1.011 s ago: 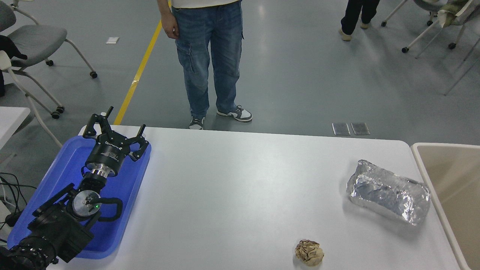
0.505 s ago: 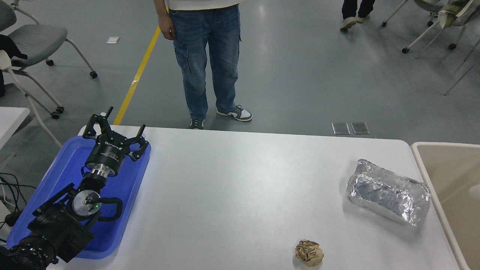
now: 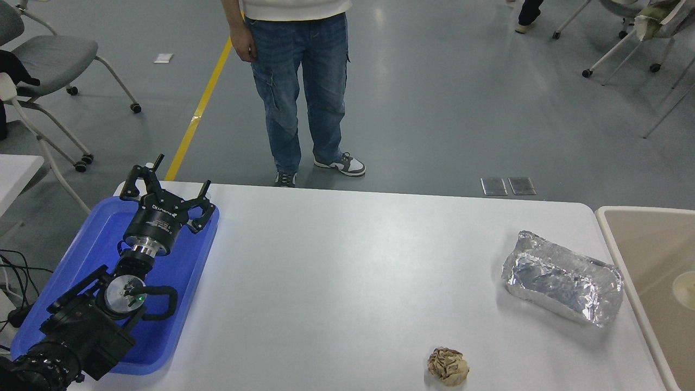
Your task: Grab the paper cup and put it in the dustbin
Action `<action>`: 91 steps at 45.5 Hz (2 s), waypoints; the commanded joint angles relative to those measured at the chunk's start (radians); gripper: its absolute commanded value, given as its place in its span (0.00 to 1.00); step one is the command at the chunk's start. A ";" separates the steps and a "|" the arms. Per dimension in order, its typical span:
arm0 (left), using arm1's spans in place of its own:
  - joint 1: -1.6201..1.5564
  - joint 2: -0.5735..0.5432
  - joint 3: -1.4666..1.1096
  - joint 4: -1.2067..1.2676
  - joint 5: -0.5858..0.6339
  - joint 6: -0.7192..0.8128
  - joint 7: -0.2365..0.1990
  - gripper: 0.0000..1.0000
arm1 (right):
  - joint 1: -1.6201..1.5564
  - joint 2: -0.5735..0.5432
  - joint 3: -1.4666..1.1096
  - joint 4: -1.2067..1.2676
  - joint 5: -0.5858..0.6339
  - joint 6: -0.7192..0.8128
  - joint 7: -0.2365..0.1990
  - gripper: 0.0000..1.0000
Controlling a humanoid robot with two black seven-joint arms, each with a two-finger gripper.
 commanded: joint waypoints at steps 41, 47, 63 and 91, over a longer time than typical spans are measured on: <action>0.000 0.000 0.001 0.000 0.000 0.000 0.001 1.00 | 0.936 -0.027 -0.364 0.449 -0.177 0.183 0.000 1.00; 0.000 0.000 -0.001 0.000 0.000 0.000 -0.001 1.00 | 1.083 -0.029 -0.392 0.581 -0.284 0.293 0.000 1.00; 0.000 0.000 0.001 0.000 0.000 0.000 0.001 1.00 | 1.310 -0.009 -0.446 0.754 -0.401 0.637 0.000 1.00; 0.000 0.000 0.001 0.000 0.000 0.000 -0.001 1.00 | 1.611 0.082 -0.443 1.150 -0.399 0.876 0.000 1.00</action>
